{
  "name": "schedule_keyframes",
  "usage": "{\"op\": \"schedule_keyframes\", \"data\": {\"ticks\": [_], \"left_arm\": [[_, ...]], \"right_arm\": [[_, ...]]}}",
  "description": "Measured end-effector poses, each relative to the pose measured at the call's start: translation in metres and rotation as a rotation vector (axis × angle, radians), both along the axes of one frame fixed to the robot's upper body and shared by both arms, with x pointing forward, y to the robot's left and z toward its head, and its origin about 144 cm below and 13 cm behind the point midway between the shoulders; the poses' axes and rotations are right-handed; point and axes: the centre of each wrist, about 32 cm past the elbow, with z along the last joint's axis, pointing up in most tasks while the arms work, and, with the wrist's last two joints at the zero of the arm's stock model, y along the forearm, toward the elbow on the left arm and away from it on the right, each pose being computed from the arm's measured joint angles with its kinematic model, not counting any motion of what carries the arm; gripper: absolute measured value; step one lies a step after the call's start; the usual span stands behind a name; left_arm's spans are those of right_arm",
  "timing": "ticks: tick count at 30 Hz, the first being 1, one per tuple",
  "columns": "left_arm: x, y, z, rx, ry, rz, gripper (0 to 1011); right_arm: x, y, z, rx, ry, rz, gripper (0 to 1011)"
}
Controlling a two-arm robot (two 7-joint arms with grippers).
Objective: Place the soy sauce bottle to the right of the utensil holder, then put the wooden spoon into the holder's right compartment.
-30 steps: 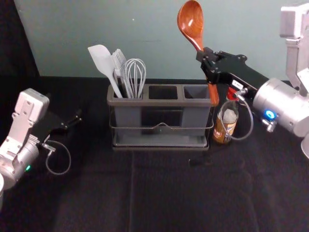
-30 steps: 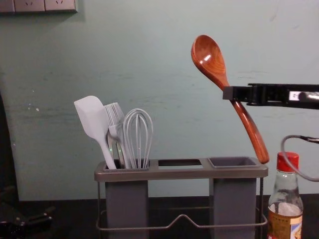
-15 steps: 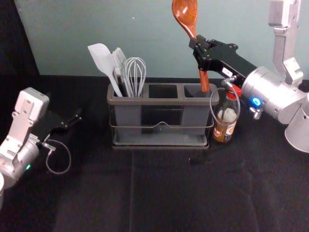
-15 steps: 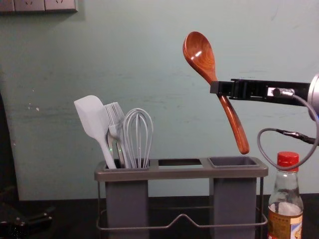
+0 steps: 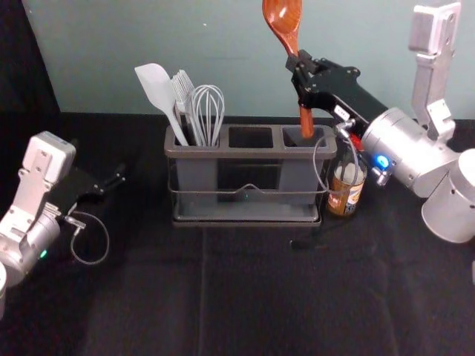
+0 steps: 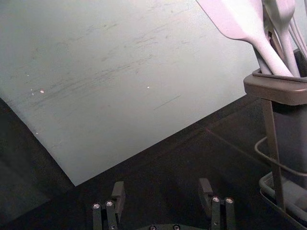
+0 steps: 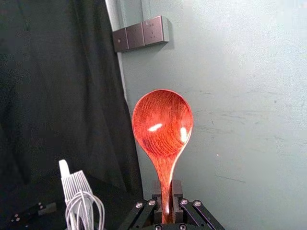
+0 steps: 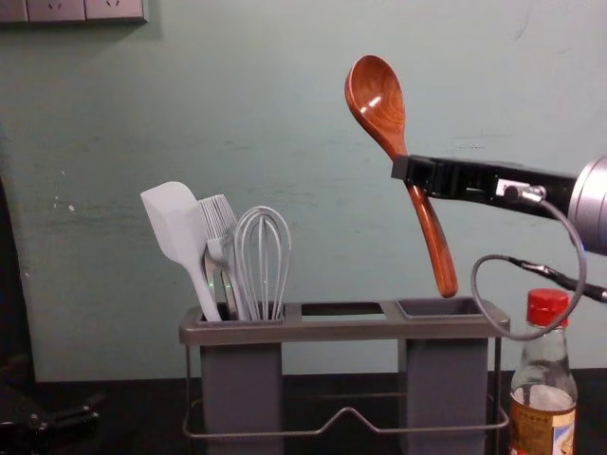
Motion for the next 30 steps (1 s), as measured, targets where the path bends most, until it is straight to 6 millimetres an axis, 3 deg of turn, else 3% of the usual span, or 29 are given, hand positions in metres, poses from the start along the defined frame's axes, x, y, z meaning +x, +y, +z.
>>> {"op": "schedule_keyframes", "data": {"ticks": [30], "left_arm": [[0.0,0.0,0.0,0.0,0.0,0.0,1005]], "right_arm": [[-0.002,0.011,-0.024,0.014,-0.041,-0.009,127]]}}
